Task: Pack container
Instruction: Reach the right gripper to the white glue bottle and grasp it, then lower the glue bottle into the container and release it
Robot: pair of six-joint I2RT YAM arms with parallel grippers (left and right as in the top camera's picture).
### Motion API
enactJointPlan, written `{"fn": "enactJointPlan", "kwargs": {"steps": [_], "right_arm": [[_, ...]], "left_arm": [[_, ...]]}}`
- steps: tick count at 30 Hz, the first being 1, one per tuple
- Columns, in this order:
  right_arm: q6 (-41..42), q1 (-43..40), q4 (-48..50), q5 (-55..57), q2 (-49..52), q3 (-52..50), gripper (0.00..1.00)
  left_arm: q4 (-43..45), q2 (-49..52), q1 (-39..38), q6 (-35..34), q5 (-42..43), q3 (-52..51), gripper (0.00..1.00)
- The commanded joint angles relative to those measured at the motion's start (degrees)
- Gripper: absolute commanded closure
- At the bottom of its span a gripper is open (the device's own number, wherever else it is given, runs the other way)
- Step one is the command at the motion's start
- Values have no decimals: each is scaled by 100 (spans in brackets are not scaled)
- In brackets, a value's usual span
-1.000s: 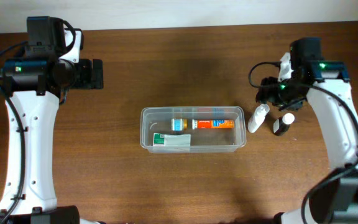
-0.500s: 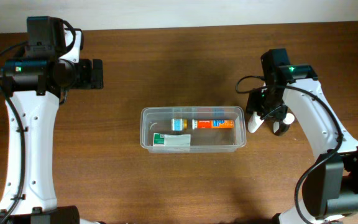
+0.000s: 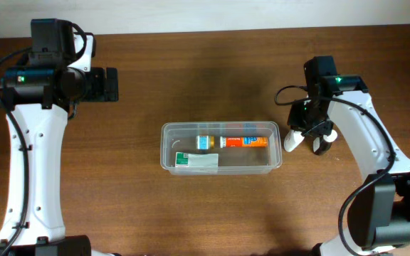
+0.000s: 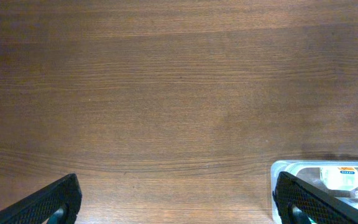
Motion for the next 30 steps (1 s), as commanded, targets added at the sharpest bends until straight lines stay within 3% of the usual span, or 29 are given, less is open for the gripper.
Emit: {"fn": "enactJointPlan", "kwargs": {"steps": [1,8,13,21,30], "right_arm": [[-160,-15,-118,74,-96,4,80],[-315,7,-1172,68,-820,1182,86],[-435,850,-2243,-162,-1755,2199,89],[437,2120,-2269,-105,-1836,1821,91],[870,2229,-796,-90,-1668,-28,92]], "left_arm": [[11,-107,17,-37,42,52,0],[11,-107,17,-37,44,52,0],[11,-107,17,-37,42,50,0],[11,-107,17,-37,42,52,0],[11,-107,17,-37,42,52,0]]}}
